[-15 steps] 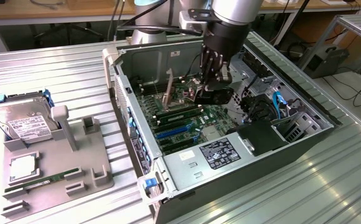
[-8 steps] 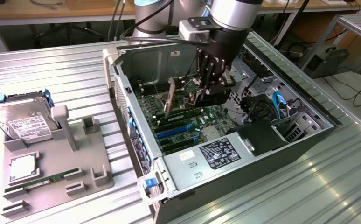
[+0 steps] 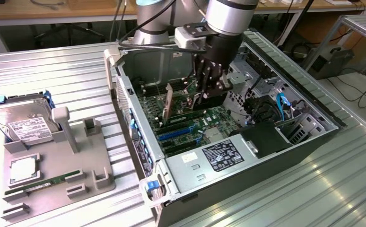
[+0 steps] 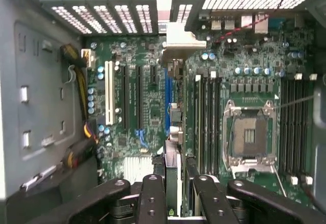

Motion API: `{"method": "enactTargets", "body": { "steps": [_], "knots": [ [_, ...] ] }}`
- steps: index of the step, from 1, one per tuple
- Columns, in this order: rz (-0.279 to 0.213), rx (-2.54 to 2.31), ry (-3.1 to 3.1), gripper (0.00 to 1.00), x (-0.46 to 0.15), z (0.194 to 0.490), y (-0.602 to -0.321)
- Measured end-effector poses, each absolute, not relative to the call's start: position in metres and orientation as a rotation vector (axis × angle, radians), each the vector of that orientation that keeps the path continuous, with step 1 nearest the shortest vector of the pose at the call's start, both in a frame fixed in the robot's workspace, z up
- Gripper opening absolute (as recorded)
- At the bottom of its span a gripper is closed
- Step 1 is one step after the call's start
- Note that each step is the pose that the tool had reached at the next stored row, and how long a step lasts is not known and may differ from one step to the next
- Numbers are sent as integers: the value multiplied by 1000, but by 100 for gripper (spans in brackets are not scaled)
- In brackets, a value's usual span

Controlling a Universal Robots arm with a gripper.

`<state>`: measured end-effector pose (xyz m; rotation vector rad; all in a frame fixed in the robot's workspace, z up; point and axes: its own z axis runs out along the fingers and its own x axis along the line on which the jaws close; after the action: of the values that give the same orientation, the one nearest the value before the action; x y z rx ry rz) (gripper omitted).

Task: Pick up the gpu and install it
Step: 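Insert the gpu into the slot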

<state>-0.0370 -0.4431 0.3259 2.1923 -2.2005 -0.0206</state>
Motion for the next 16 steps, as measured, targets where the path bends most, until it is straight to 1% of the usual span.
{"method": "enactTargets", "body": {
  "steps": [10, 16],
  "knots": [
    [-20, 2193, -2200, 26, -60, 307, -442],
    [-20, 2201, -2191, 26, -67, 296, -446]
  ]
}}
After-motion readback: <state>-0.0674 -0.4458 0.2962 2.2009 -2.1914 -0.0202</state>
